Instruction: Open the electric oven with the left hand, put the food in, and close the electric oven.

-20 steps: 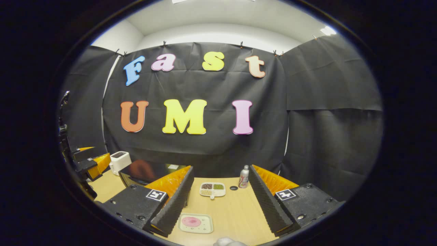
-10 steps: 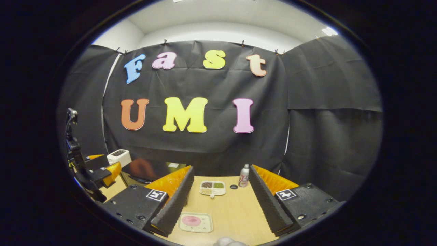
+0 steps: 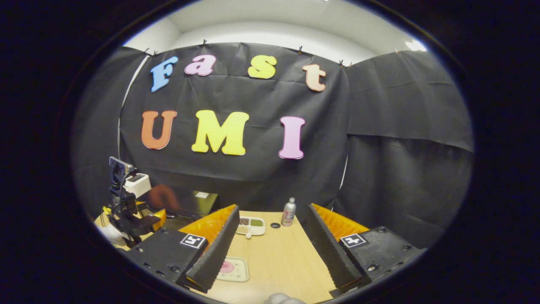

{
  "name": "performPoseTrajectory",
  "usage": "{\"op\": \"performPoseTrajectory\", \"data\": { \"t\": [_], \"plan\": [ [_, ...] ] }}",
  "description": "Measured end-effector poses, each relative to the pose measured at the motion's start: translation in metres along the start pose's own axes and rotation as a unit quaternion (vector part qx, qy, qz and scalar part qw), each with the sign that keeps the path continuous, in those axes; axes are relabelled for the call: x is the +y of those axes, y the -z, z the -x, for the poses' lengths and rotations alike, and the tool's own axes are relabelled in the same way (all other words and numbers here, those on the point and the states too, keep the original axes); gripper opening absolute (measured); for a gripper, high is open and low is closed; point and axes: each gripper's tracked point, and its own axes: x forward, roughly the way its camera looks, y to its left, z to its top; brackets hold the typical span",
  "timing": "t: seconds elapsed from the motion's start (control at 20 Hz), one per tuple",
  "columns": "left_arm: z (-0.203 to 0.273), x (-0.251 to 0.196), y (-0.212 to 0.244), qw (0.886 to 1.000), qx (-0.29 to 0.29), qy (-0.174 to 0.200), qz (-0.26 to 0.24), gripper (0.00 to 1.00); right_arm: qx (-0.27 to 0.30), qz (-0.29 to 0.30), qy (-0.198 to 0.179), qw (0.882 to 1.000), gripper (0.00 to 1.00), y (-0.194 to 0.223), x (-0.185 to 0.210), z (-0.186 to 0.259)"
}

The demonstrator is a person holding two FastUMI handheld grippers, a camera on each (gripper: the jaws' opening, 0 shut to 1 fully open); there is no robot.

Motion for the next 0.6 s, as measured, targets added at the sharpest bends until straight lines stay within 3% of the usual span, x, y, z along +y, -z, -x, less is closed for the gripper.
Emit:
{"op": "performPoseTrajectory", "data": {
  "t": [0.55,0.6],
  "plan": [
    [-0.025,0.003,0.003,1.000,0.012,-0.010,-0.008,0.97,0.022,-0.007,-0.002,1.000,0.97,0.013,0.000,-0.007],
    [-0.023,0.003,0.004,1.000,0.018,-0.009,-0.005,0.89,0.022,-0.007,-0.004,1.000,0.97,0.012,0.000,-0.007]
  ]
}}
